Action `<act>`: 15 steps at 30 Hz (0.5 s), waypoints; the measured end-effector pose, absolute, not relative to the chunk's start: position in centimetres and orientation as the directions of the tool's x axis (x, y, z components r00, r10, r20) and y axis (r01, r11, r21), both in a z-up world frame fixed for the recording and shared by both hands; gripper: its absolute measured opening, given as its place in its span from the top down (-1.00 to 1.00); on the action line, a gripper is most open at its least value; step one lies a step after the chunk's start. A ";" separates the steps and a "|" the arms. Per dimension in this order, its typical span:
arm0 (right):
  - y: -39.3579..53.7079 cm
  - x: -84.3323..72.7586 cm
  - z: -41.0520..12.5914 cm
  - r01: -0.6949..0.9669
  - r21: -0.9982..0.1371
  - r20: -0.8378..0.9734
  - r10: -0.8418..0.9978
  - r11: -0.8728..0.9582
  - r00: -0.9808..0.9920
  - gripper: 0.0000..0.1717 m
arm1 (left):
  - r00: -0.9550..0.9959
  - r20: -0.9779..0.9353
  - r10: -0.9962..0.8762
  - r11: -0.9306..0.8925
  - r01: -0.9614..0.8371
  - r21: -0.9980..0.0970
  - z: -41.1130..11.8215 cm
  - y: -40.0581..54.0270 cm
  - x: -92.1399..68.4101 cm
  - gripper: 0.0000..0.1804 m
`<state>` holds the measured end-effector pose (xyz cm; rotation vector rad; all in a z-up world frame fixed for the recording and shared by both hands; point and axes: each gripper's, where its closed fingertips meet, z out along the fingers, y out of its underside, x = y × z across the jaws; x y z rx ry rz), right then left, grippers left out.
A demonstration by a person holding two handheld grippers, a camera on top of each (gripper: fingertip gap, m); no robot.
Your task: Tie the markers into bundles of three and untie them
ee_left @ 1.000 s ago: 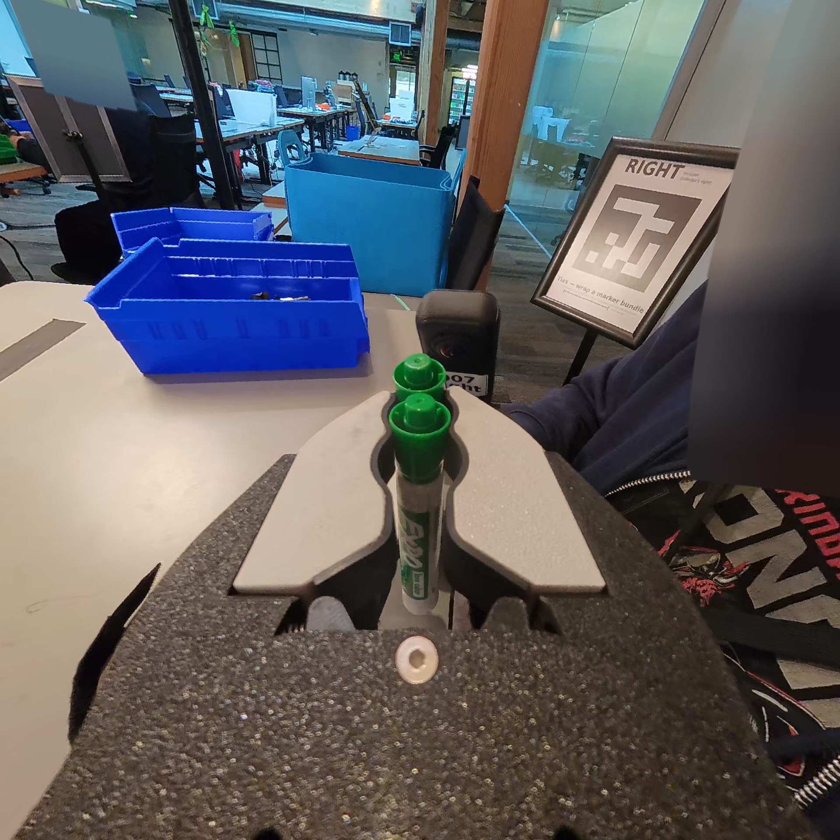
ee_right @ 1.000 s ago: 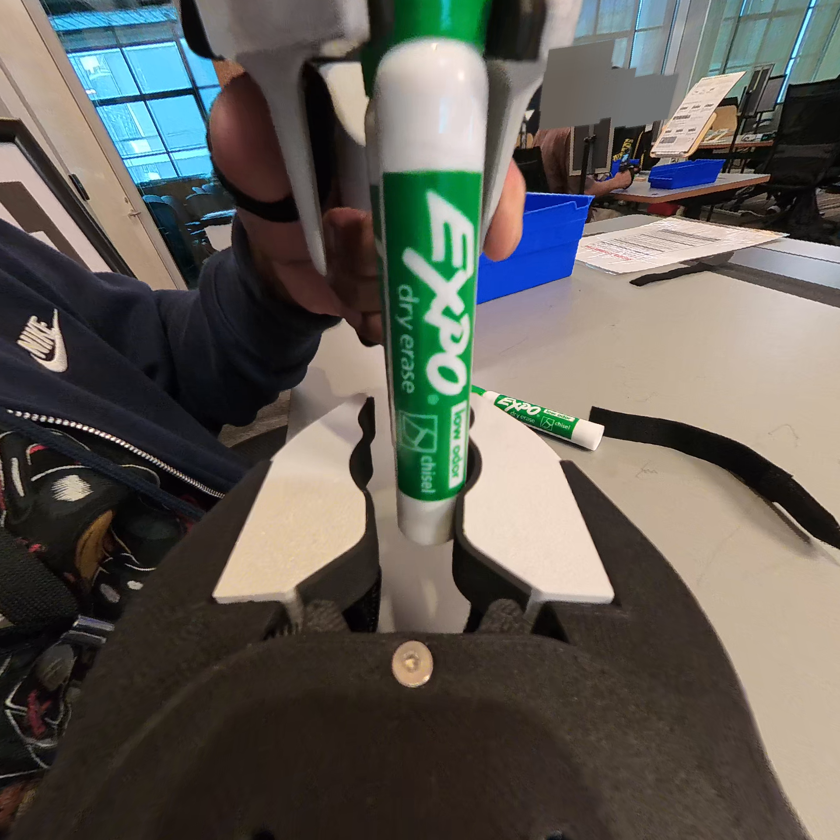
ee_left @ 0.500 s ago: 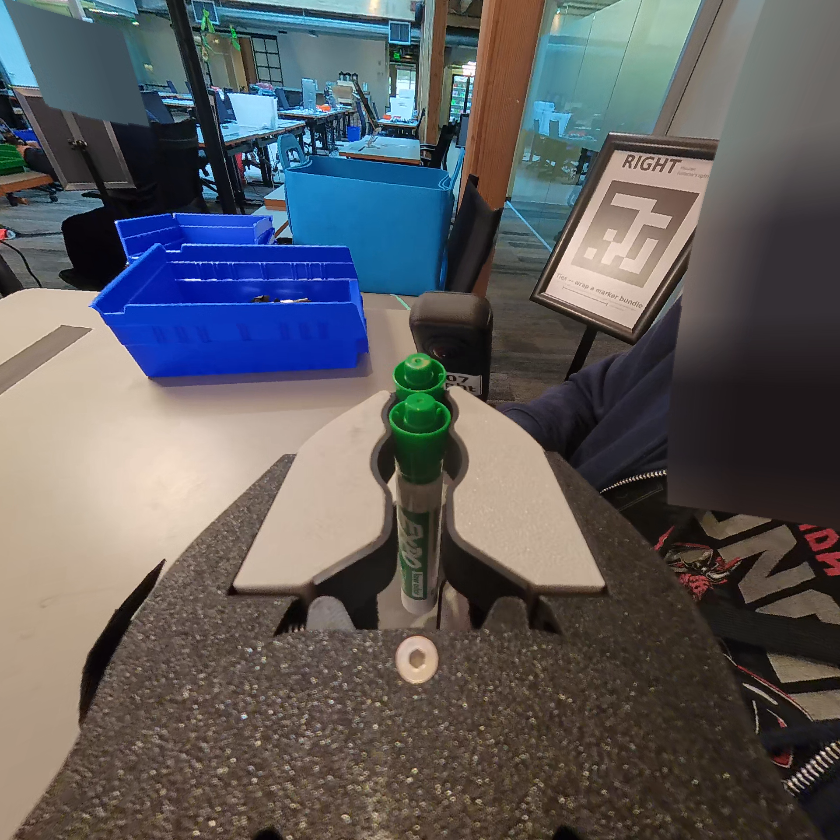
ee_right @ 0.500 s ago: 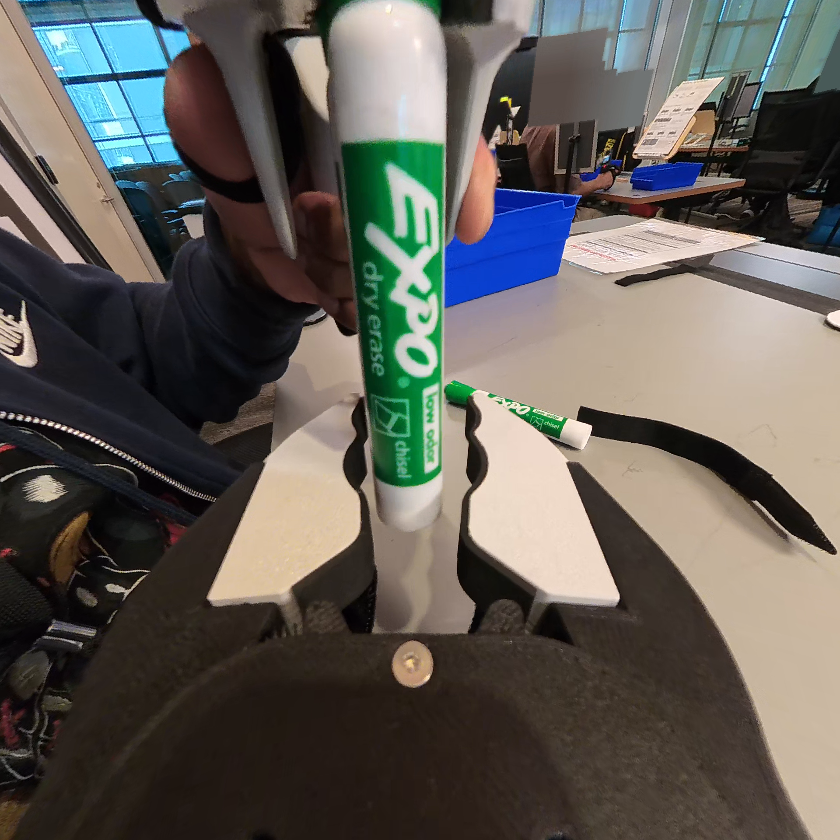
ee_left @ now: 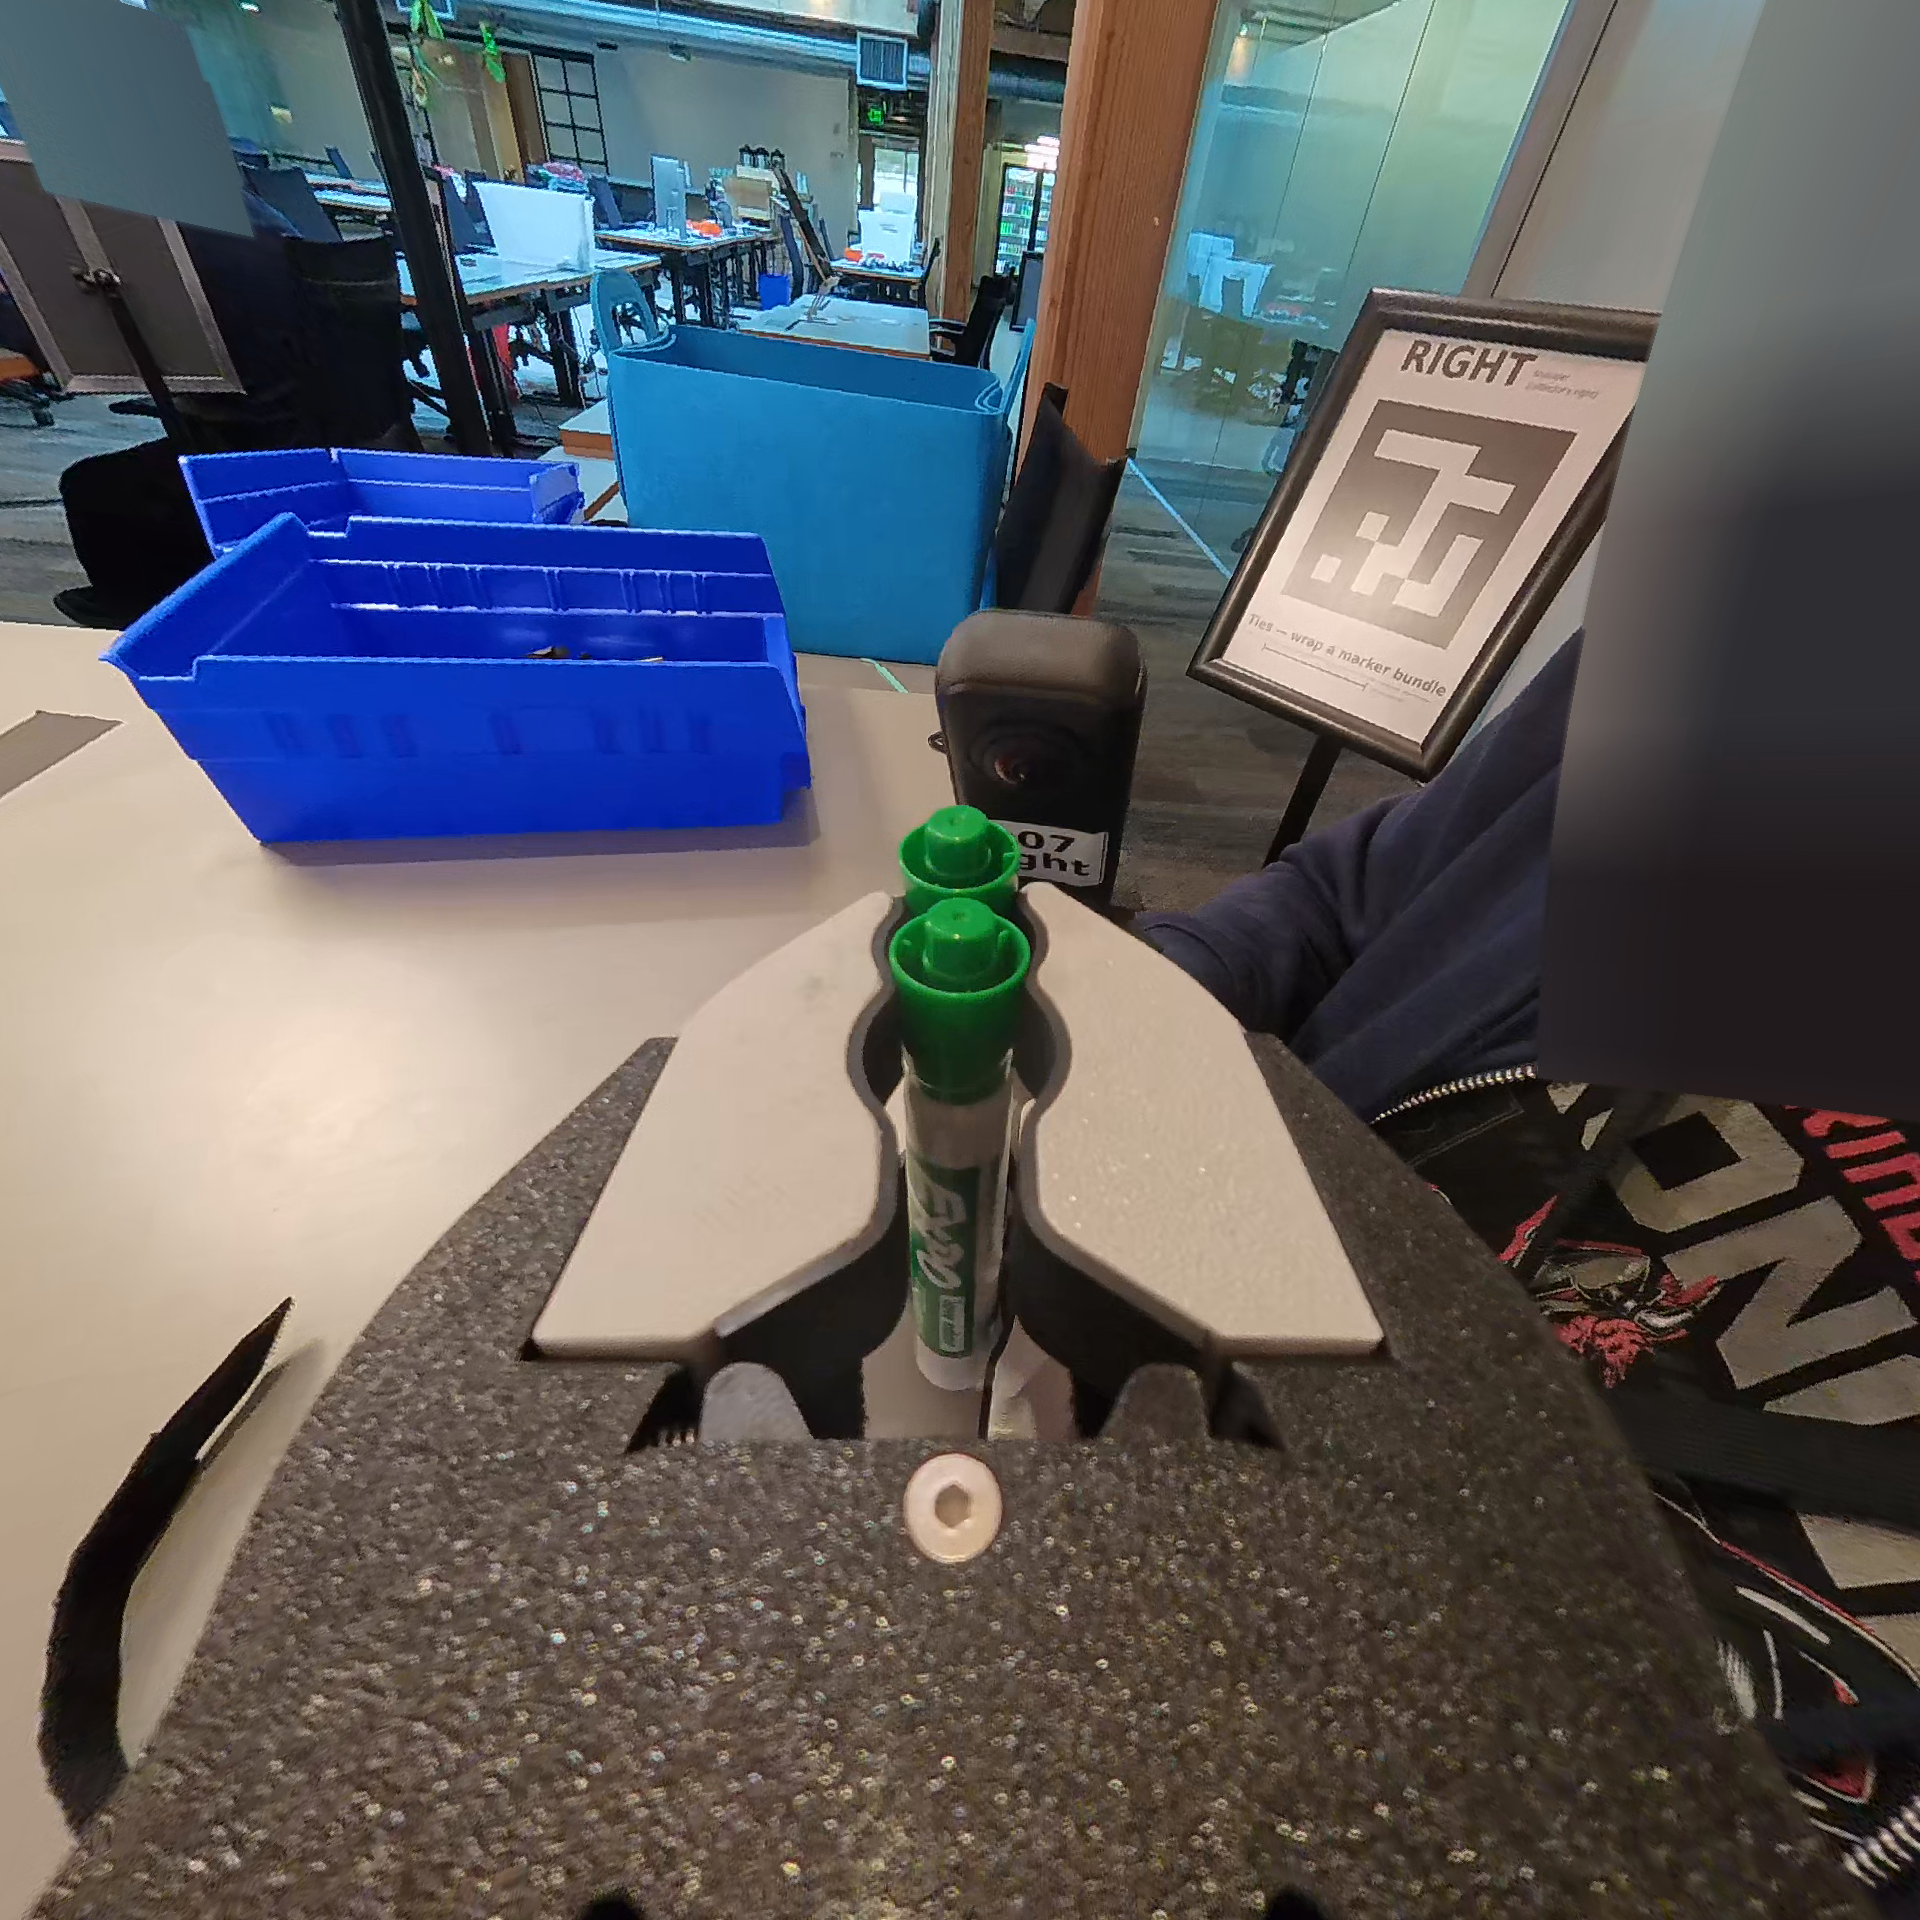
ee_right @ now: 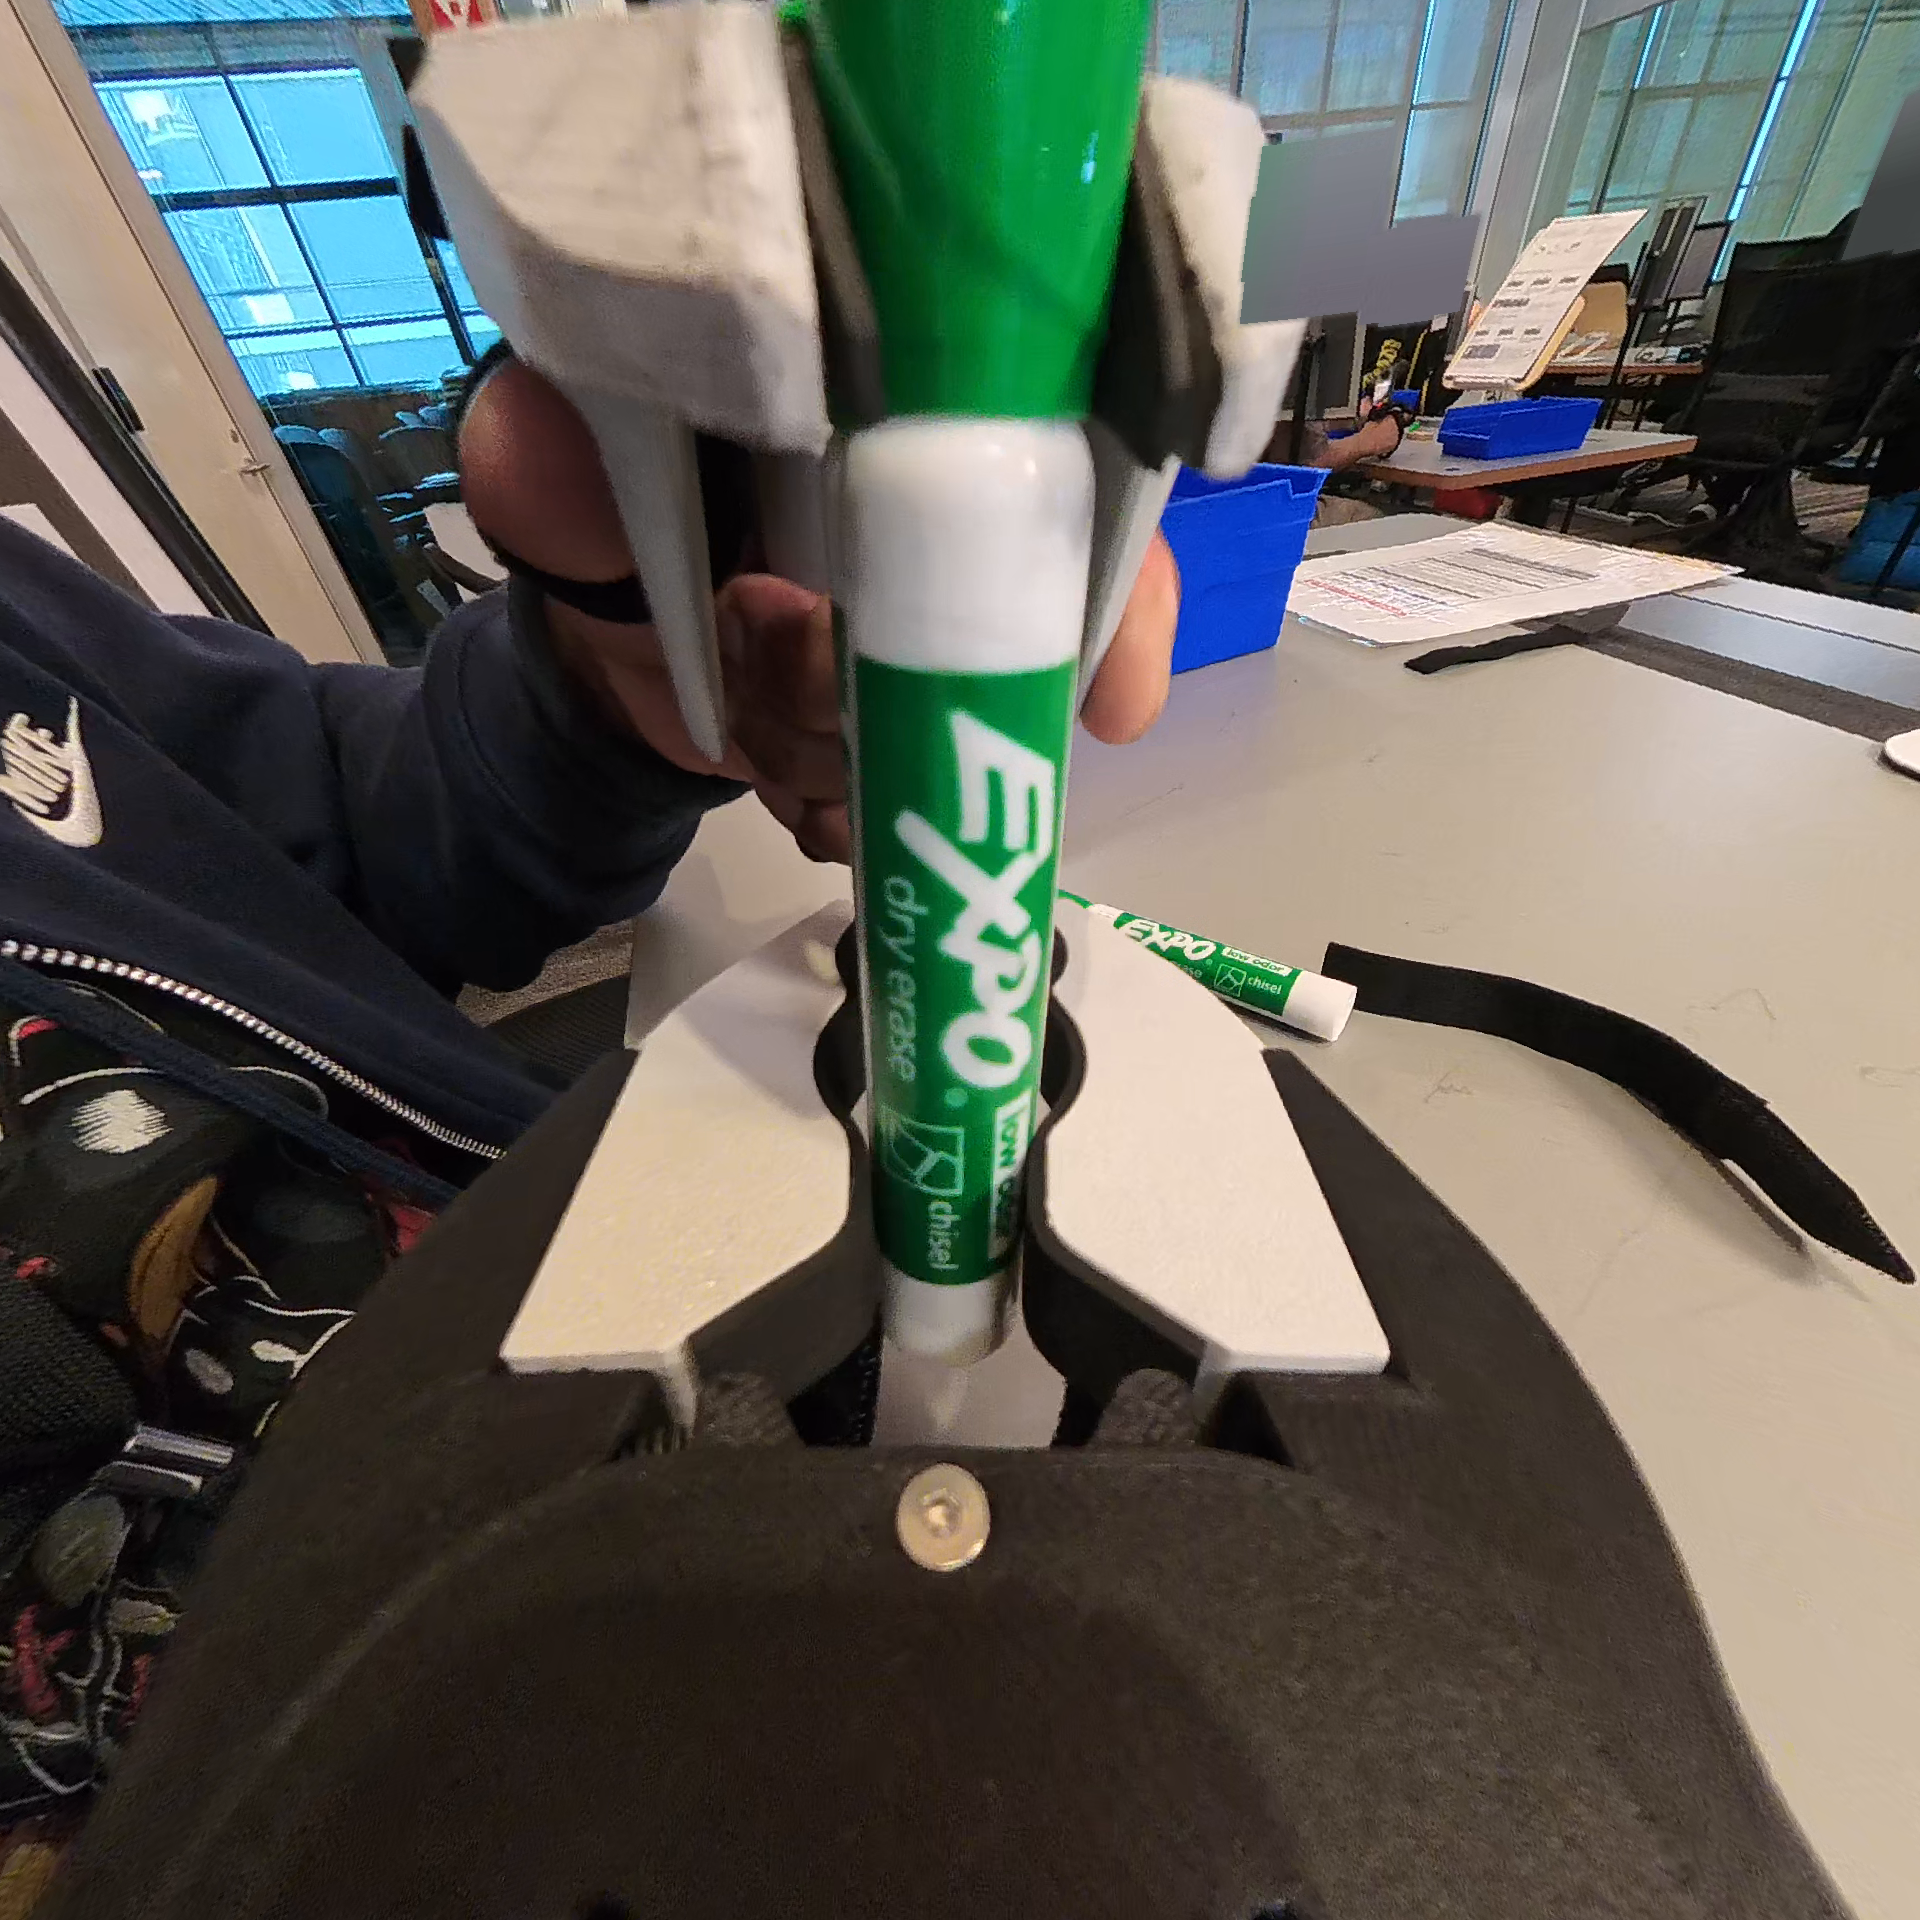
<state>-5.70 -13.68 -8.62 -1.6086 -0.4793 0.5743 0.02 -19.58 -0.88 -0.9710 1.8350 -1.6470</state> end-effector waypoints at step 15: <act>-14.5 -6.2 -8.1 -0.074 -0.989 -0.140 0.674 -0.125 0.726 0.68 | -0.664 0.124 -0.737 -0.020 -0.163 -0.986 -0.7 -19.3 -0.4 0.79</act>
